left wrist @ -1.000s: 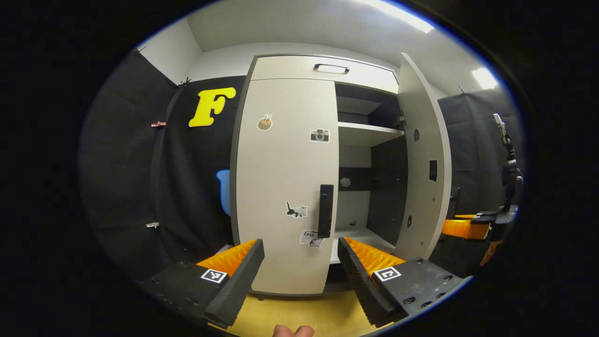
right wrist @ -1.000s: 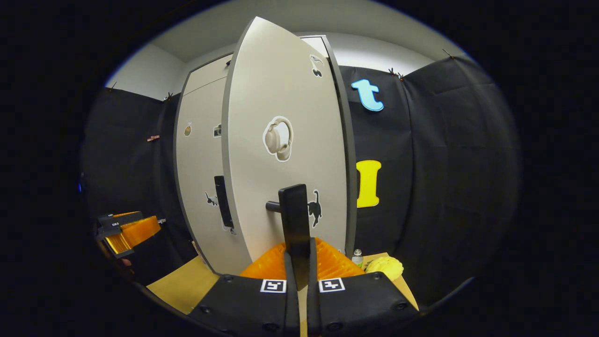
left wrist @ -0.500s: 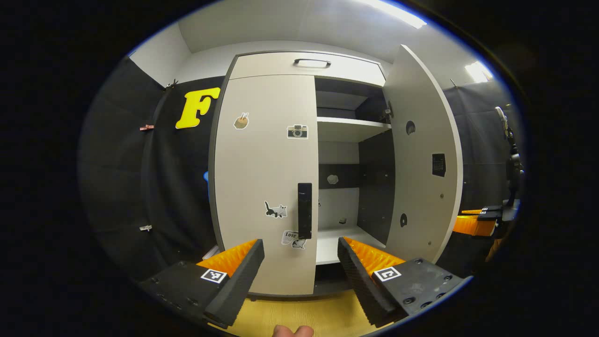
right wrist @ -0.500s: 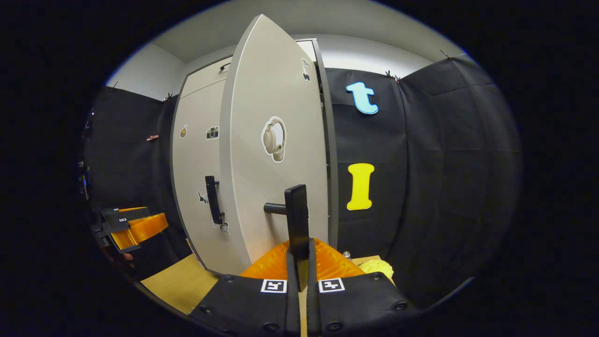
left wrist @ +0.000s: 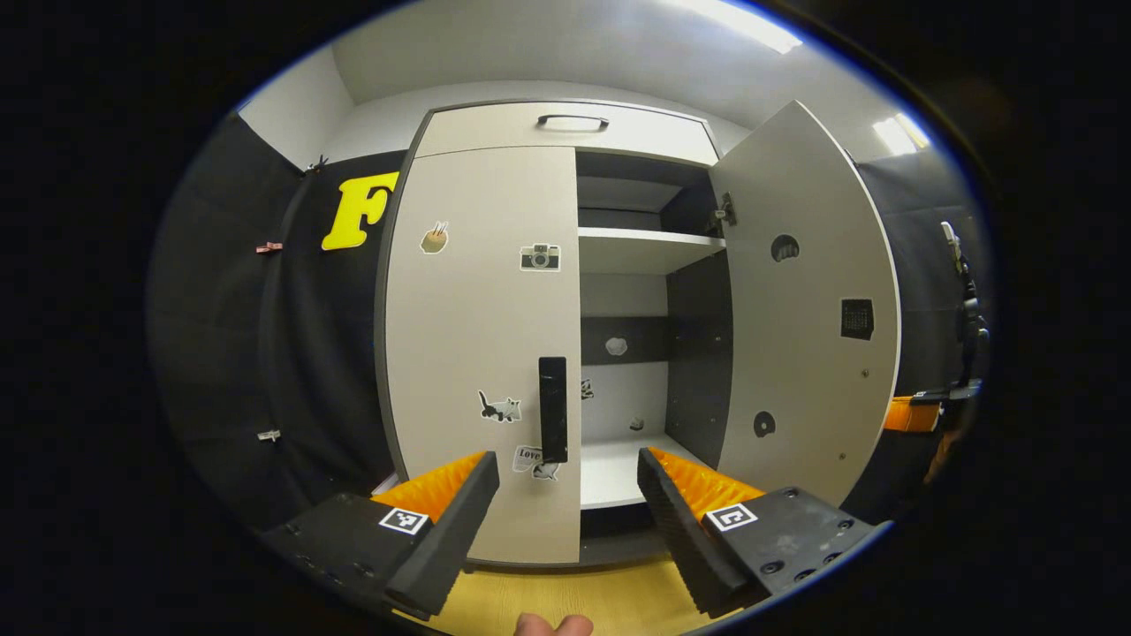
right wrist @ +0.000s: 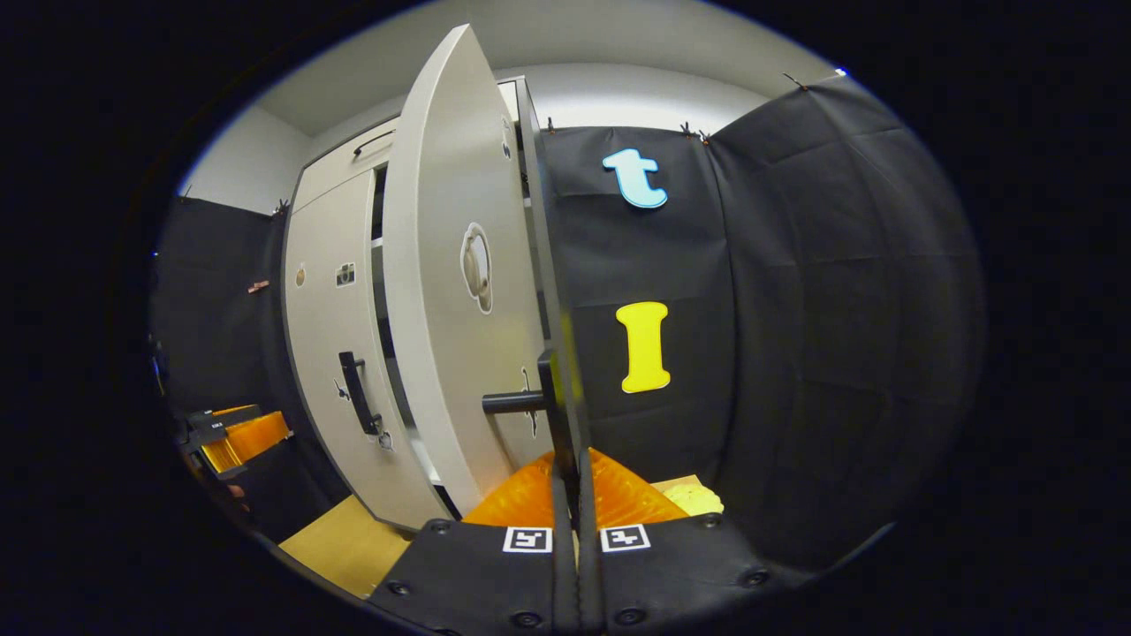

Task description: Open the right door of the double-door shoe cabinet with the right hand, and open the left door with the left hand.

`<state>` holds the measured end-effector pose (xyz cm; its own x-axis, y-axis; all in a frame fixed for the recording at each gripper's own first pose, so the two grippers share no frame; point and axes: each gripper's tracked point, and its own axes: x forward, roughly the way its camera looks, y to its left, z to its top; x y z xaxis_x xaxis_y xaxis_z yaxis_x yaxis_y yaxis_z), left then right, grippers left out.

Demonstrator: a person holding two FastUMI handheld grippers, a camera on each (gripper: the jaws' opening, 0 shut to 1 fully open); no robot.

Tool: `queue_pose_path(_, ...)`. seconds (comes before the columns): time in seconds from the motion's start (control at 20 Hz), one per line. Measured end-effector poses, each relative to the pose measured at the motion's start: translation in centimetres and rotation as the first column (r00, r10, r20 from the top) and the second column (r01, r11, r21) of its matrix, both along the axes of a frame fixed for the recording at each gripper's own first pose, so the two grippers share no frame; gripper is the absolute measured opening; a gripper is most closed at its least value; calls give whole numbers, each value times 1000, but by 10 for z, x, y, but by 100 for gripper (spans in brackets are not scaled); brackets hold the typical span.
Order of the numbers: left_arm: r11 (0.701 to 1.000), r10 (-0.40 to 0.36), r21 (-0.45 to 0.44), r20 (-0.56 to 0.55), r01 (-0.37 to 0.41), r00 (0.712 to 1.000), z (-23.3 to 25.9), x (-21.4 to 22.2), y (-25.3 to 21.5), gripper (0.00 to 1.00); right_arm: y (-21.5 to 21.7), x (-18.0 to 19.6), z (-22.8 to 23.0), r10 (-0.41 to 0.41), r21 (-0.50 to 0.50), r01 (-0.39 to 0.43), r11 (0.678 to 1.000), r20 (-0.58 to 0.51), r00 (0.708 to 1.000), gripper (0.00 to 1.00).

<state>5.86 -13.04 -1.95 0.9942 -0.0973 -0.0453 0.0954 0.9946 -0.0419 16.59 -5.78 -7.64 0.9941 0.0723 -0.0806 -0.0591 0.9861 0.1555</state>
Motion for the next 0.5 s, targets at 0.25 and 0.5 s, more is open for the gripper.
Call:
queue_pose_path(0.25, 1000, 4, 16, -1, -4, 1000, 0, 4, -3, 98, -1, -5, 2, 19, 19, -19, 1000, 5, 1000, 8)
queue_pose_path(0.5, 999, 2, 36, -3, -2, 1000, -5, 25, -5, 98, -4, -12, 3, 3, 22, -3, 1000, -2, 1000, 17)
